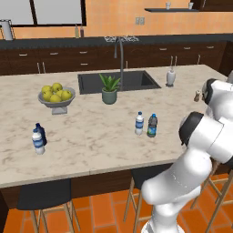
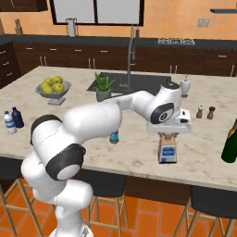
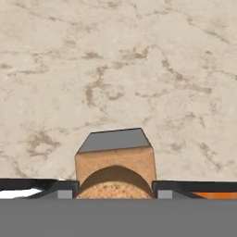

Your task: Move the plastic bottles in the middle to the plastics group, and the glass bottles in the middle to the glass group.

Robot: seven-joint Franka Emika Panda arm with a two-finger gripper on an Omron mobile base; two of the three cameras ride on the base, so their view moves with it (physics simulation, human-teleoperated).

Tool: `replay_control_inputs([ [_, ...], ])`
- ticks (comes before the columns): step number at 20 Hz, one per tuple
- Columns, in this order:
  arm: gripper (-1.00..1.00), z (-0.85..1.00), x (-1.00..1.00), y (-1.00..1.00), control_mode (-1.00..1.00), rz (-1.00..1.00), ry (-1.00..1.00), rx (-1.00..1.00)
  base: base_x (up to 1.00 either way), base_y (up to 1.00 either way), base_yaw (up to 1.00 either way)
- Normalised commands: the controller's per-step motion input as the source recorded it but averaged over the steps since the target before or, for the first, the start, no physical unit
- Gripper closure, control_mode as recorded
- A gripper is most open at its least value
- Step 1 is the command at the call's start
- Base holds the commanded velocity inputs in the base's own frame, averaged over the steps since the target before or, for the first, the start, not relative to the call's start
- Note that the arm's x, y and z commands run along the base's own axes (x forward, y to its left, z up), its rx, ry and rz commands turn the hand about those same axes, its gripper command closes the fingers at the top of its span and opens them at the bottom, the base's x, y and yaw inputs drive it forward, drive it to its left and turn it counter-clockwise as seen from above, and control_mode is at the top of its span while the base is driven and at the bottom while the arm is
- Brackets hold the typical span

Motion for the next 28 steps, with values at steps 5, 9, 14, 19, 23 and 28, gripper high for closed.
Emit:
replay_control_inputs([
  [5, 1.00, -0.04, 0.25, -0.72, -1.00, -0.23, -0.03, 0.00, 0.00, 0.00, 0.00],
  [9, 1.00, 0.00, 0.45, -0.63, -1.00, -0.23, 0.00, 0.04, 0.00, 0.00, 0.00],
  [14, 1.00, -0.07, 0.46, -0.56, -1.00, -0.11, 0.00, 0.14, 0.00, 0.00, 0.00],
  [19, 1.00, -0.08, 0.37, -0.56, -1.00, -0.04, 0.00, 0.14, 0.00, 0.00, 0.00],
  [23, 1.00, 0.00, 0.29, -0.39, -1.00, -0.03, 0.00, 0.01, 0.00, 0.00, 0.00],
  [28, 1.00, -0.04, 0.33, -0.22, -1.00, -0.05, 0.00, 0.00, 0.00, 0.00, 0.00],
])
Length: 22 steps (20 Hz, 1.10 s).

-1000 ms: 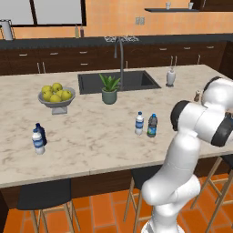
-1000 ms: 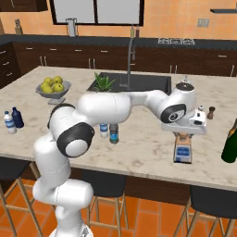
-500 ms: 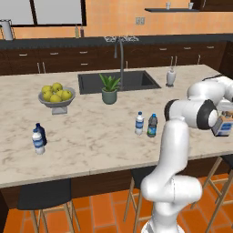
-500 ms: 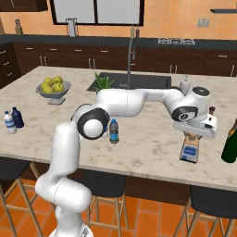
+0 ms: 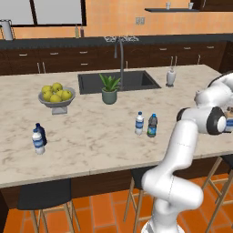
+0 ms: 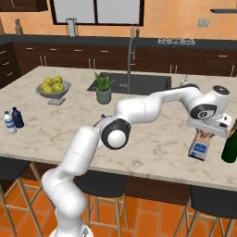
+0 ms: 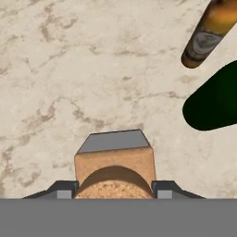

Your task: Move the plastic bottles in the middle to the plastics group, and the glass bottles in the middle to the glass group.

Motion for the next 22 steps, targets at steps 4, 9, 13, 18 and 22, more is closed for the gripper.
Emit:
replay_control_inputs([
  [4, 1.00, -0.45, 0.18, -0.07, -1.00, -0.09, 0.00, 0.00, 0.00, 0.00, 0.00],
  [9, 1.00, -0.73, 0.05, 0.25, -1.00, -0.10, 0.02, -0.06, 0.00, 0.00, 0.00],
  [13, -1.00, -0.68, 0.07, 0.30, -1.00, -0.05, 0.08, -0.12, 0.00, 0.00, 0.00],
  [18, -1.00, -0.21, -0.01, 0.25, -1.00, -0.01, 0.01, -0.07, 0.00, 0.00, 0.00],
  [22, -1.00, 0.31, -0.26, 0.09, -1.00, 0.00, -0.12, 0.00, 0.00, 0.00, 0.00],
])
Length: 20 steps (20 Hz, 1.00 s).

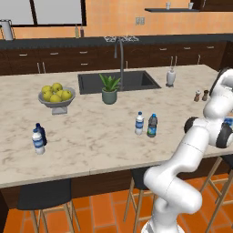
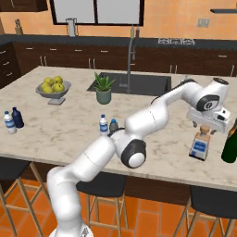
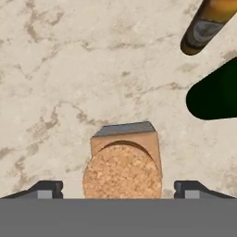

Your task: Move the plastic bottles in the middle to the plastics group, and the glass bottles in the middle to the glass group.

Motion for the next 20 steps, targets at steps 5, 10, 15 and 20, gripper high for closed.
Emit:
replay_control_inputs([
  [5, -1.00, 0.15, -0.42, 0.35, -1.00, 0.00, -0.15, 0.00, 0.00, 0.00, 0.00],
  [10, -1.00, 0.00, -0.52, 0.69, -1.00, 0.00, -0.08, -0.11, 0.00, 0.00, 0.00],
  [15, -1.00, -0.04, -0.35, 0.99, -1.00, 0.00, 0.02, -0.24, 0.00, 0.00, 0.00],
  [20, -1.00, -0.07, -0.17, 1.00, -1.00, 0.07, 0.05, -0.22, 0.00, 0.00, 0.00],
])
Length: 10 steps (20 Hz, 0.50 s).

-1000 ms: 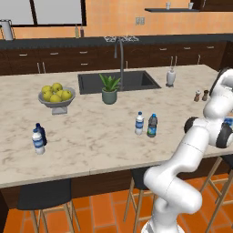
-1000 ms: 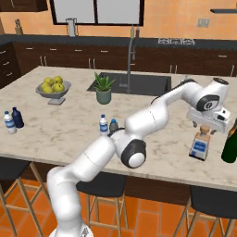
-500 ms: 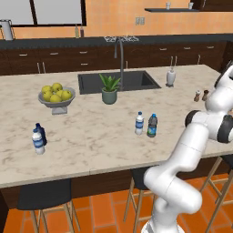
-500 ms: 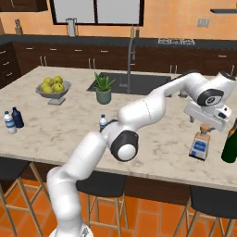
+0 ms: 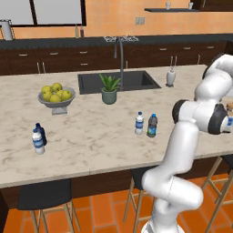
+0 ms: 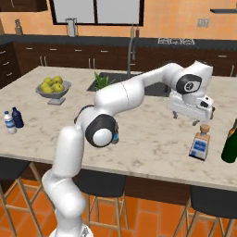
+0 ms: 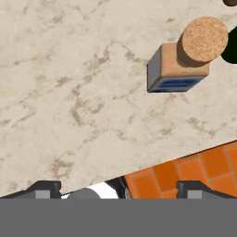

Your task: Move the plastic bottles in the middle to the plastics group, and the glass bottles in the middle to the glass group.

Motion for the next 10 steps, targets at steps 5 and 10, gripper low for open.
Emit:
replay_control_inputs([
  [5, -1.00, -0.12, -0.11, 1.00, -1.00, 0.19, 0.00, -0.14, 0.00, 0.00, 0.00],
  [10, -1.00, 0.00, 0.00, 1.00, -1.00, 0.15, 0.00, -0.01, 0.00, 0.00, 0.00],
])
